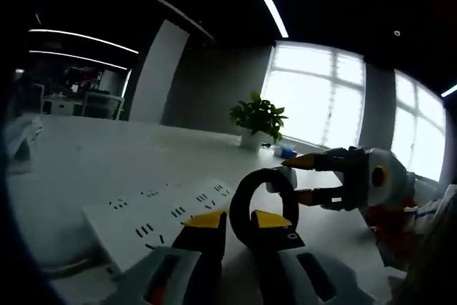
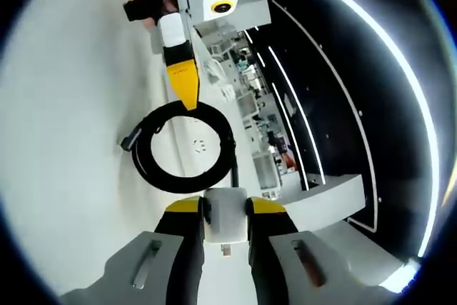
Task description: Straighten the power strip on the desk, plug the charger into it
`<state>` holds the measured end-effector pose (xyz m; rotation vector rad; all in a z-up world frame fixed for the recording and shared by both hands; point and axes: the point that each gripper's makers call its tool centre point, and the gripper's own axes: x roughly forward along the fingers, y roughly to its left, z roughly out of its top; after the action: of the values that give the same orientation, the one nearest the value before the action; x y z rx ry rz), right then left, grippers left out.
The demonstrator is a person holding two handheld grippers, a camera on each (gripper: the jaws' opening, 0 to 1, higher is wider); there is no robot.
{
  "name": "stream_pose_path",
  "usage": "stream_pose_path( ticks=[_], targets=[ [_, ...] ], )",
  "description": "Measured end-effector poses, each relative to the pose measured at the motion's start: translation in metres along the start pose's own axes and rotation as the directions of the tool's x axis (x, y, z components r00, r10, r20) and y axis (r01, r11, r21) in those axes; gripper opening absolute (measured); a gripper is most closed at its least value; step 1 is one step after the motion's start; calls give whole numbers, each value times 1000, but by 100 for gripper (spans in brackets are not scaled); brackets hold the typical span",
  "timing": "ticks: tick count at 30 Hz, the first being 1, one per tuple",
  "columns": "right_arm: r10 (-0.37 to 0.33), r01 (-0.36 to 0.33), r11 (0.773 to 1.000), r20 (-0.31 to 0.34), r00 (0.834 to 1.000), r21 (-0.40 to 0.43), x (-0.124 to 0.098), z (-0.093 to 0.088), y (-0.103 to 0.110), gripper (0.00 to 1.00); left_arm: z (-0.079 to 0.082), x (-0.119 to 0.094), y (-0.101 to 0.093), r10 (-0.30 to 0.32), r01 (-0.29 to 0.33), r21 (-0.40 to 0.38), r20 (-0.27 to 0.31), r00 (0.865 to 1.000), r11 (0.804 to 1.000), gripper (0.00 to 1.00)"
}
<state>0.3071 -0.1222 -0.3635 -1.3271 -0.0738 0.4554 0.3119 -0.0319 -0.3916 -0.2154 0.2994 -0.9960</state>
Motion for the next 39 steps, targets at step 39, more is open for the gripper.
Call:
stream_pose_path(
  ticks=[39],
  targets=[
    [2, -12, 983, 53, 999, 184, 20, 3, 8, 22, 22, -6, -26, -102, 109, -101, 72, 992, 989, 13]
  ],
)
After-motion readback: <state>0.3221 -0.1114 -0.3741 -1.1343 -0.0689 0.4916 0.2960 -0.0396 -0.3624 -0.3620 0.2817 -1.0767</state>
